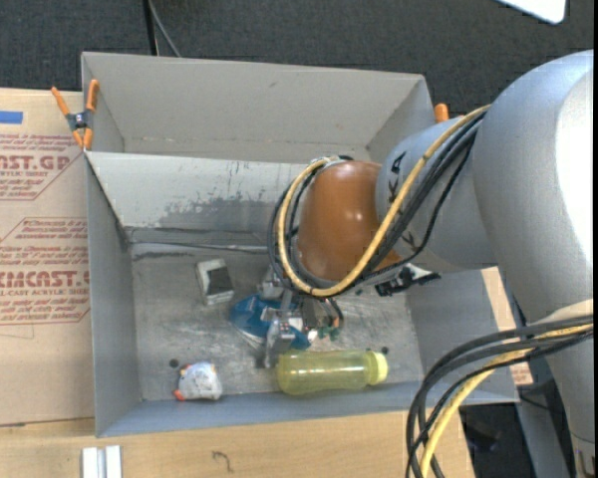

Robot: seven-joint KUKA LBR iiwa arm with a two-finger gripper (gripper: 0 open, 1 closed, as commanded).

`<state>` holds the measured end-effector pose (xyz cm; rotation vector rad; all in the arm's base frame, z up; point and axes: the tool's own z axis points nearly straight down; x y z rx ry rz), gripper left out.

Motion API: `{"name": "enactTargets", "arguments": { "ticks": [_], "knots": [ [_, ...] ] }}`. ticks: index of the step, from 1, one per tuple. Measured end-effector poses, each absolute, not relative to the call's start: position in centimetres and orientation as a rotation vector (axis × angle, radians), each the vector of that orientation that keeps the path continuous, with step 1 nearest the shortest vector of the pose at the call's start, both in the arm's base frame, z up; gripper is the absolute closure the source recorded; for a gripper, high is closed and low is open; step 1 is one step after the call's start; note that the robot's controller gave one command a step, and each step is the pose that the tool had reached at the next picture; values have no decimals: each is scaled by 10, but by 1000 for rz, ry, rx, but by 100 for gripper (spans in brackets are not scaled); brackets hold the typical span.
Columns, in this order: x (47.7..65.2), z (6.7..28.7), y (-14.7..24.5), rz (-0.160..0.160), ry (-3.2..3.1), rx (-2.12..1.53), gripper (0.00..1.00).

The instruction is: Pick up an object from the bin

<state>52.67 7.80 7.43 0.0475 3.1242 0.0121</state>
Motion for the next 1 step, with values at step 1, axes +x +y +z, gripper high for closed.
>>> {"name": "enactTargets", "arguments": {
  "ticks": [1],
  "knots": [
    [527,74,78,12,3124,47,100]
  ]
}}
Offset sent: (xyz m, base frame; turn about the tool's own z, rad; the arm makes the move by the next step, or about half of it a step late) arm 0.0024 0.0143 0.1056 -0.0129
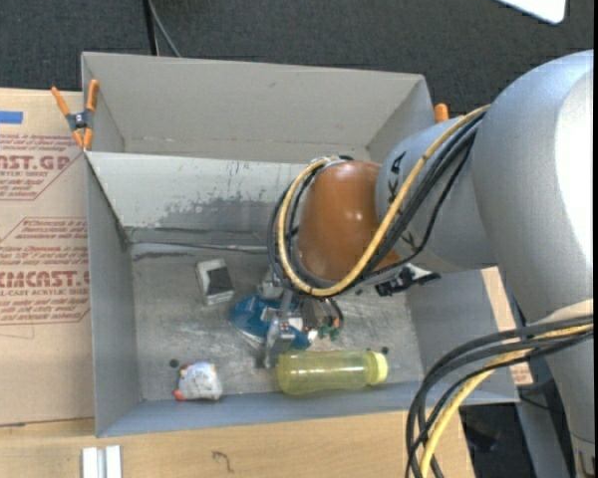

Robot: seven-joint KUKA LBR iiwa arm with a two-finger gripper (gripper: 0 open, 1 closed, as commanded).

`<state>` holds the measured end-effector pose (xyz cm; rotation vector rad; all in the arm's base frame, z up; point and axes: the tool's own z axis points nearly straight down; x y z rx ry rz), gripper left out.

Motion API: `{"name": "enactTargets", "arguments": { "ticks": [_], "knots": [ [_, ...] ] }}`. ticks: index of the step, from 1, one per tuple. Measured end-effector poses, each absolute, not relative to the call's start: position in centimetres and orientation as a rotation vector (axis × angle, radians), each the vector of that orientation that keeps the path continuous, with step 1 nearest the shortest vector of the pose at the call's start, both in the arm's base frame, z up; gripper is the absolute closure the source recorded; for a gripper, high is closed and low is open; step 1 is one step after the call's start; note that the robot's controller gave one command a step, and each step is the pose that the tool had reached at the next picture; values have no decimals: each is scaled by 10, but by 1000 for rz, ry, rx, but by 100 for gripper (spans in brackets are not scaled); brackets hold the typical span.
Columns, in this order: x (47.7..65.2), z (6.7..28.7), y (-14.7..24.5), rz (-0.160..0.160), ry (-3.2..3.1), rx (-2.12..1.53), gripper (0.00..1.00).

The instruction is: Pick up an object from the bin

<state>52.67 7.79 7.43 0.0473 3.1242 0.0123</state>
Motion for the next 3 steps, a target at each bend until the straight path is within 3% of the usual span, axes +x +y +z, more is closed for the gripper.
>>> {"name": "enactTargets", "arguments": {
  "ticks": [2,3],
  "knots": [
    [512,177,72,-1,3148,17,100],
    [532,205,89,0,3145,41,100]
  ]
}}
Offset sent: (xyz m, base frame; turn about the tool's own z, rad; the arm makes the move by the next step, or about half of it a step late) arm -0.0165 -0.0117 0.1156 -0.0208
